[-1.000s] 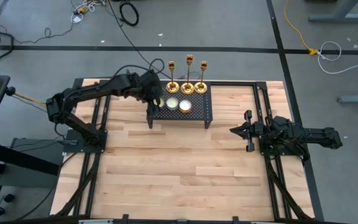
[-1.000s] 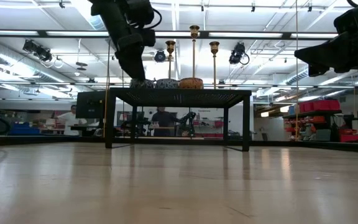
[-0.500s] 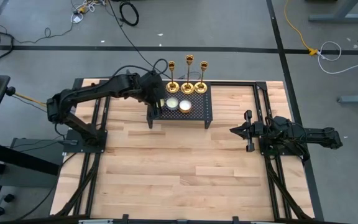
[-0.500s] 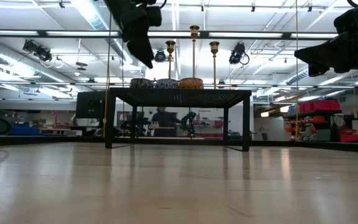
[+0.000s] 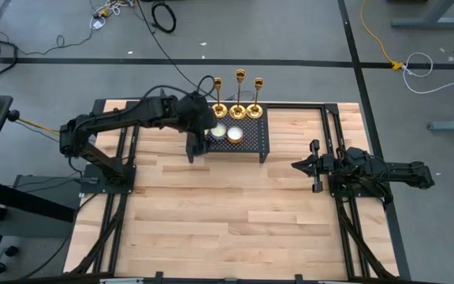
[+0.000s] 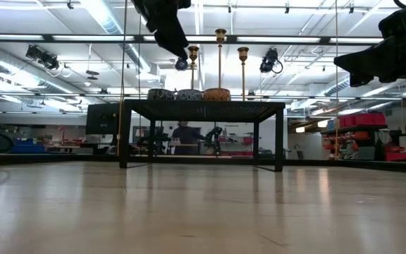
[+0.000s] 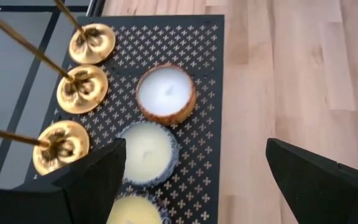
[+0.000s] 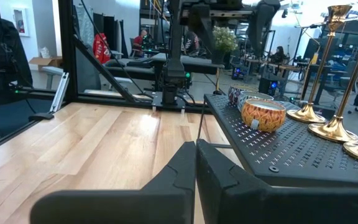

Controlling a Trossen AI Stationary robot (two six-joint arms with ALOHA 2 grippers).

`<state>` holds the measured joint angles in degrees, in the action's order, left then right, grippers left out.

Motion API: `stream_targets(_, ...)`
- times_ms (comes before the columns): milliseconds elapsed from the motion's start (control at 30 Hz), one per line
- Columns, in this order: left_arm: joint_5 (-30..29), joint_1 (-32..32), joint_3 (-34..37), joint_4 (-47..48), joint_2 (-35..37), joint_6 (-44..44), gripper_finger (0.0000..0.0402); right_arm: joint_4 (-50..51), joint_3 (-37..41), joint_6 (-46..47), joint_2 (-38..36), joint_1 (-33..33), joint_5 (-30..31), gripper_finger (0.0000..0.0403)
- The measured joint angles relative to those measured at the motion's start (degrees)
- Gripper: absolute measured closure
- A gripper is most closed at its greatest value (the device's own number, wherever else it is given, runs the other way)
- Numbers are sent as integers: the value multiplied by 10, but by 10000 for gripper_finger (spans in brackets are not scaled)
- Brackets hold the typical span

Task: Pick & Place candle stick holders
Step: Adjust the scented candles on the shelf

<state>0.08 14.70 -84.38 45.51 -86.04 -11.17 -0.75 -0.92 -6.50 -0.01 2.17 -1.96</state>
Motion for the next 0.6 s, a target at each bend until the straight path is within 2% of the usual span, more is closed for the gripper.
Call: stream_targets(600,6,-4,0,-27,-2,0,12,0,0,0,0,0,0,389)
